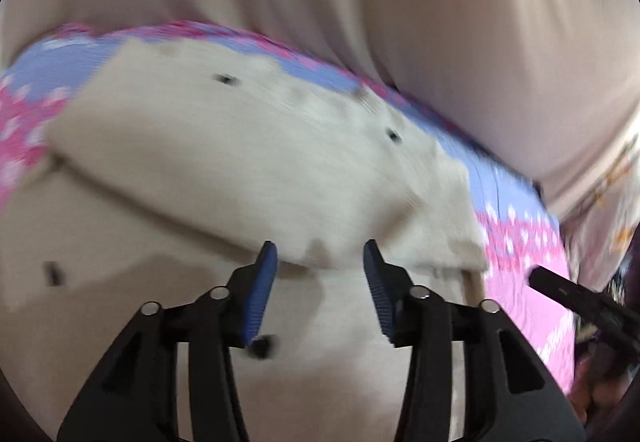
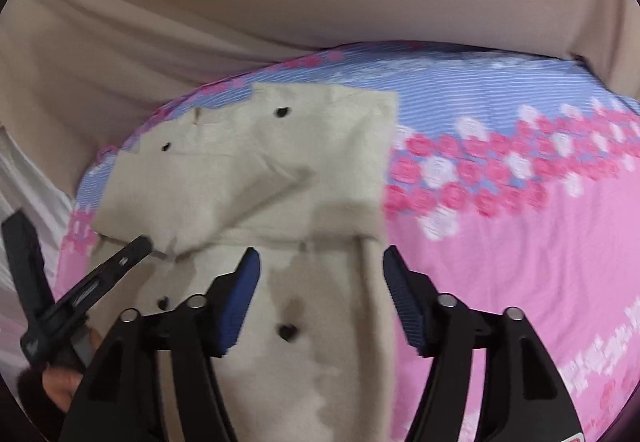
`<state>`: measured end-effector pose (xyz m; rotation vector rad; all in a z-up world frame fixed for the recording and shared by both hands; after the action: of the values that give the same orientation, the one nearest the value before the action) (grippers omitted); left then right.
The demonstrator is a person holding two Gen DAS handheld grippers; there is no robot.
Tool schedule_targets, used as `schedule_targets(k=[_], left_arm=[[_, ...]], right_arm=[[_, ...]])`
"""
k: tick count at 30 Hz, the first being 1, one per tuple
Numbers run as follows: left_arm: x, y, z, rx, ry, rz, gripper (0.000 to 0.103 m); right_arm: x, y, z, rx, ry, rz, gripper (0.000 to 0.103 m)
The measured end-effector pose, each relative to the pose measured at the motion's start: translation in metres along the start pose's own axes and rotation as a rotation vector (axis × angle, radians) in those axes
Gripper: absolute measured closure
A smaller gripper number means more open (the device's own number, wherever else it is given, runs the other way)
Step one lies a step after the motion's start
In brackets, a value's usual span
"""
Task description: Fold small clothes
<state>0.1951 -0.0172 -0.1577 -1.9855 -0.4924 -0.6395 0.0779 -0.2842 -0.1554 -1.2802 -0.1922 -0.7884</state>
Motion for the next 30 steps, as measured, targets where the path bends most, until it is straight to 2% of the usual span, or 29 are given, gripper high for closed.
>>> schedule_targets(k=[3,6,9,10,11,12,14,15,17,18,19,20,22,24,27,28,30], left_arm=[[0.018,-0.020,0.058,0.036,-0.150,-0.031,0.057],[0.032,-0.032,0.108,0.082,-0.294,-0.050,0.057],[0.039,-0.047,0.141,0.129,-0.347,-0.098,0.057],[0.042,-0.051,0.149,0.143,-0.345,-0.107,0.057],[0.042,-0.052,0.158,0.159,-0.348,-0.112,0.057],[0.042,-0.050,0.165,0.164,-0.363,-0.109,0.057],[0.042,-0.043,0.173,0.153,-0.402,-0.096,0.057],[0.042,-0.038,0.173,0.143,-0.423,-0.097,0.057],[0.049,-0.031,0.169,0.111,-0.456,-0.116,0.057],[0.054,-0.027,0.168,0.090,-0.481,-0.125,0.057],[0.056,-0.023,0.168,0.071,-0.504,-0.127,0.057],[0.061,-0.016,0.170,0.050,-0.544,-0.122,0.057],[0.067,0.000,0.172,0.018,-0.601,-0.099,0.057],[0.069,0.015,0.173,0.003,-0.642,-0.077,0.057],[0.059,0.042,0.184,-0.001,-0.794,-0.014,0.057],[0.053,0.046,0.189,-0.021,-0.873,-0.013,0.060],[0.052,0.043,0.192,-0.030,-0.929,-0.027,0.060]], right_arm=[[0.018,0.041,0.009,0.070,0.062,0.029,0.039],[0.026,0.082,0.008,0.046,0.150,0.080,0.040],[0.025,0.091,0.012,0.071,0.238,0.094,0.041],[0.022,0.093,0.016,0.055,0.229,0.097,0.041],[0.012,0.109,0.023,0.012,0.178,0.151,0.041],[0.012,0.109,0.023,0.012,0.178,0.151,0.041],[0.009,0.118,0.029,-0.010,0.143,0.158,0.067],[0.013,0.117,0.035,0.004,0.113,0.138,0.096],[0.030,0.107,0.045,0.069,0.127,0.098,0.096],[0.050,0.090,0.053,0.098,0.111,0.033,0.096],[0.083,0.059,0.066,0.120,0.047,-0.078,0.096],[0.101,0.044,0.072,0.127,0.009,-0.132,0.096],[0.122,0.032,0.074,0.105,-0.043,-0.178,0.096],[0.126,0.052,0.061,0.039,-0.070,-0.137,0.096],[0.108,0.086,0.035,0.003,-0.012,-0.036,0.096],[0.104,0.090,0.030,0.001,0.002,-0.025,0.096],[0.104,0.090,0.027,0.013,0.021,-0.033,0.096]])
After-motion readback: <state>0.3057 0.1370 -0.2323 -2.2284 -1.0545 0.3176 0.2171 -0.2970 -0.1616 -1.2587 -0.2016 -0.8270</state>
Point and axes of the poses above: each gripper's, at about its wrist camera, not at the fingertips, and y roughly the way its jaws point, z to its left, x to its top, the point moved 5 cm from there along y, roughly the way its jaws point, and after that the axes turned 5 degrees about -z, right-handed, at the moved point
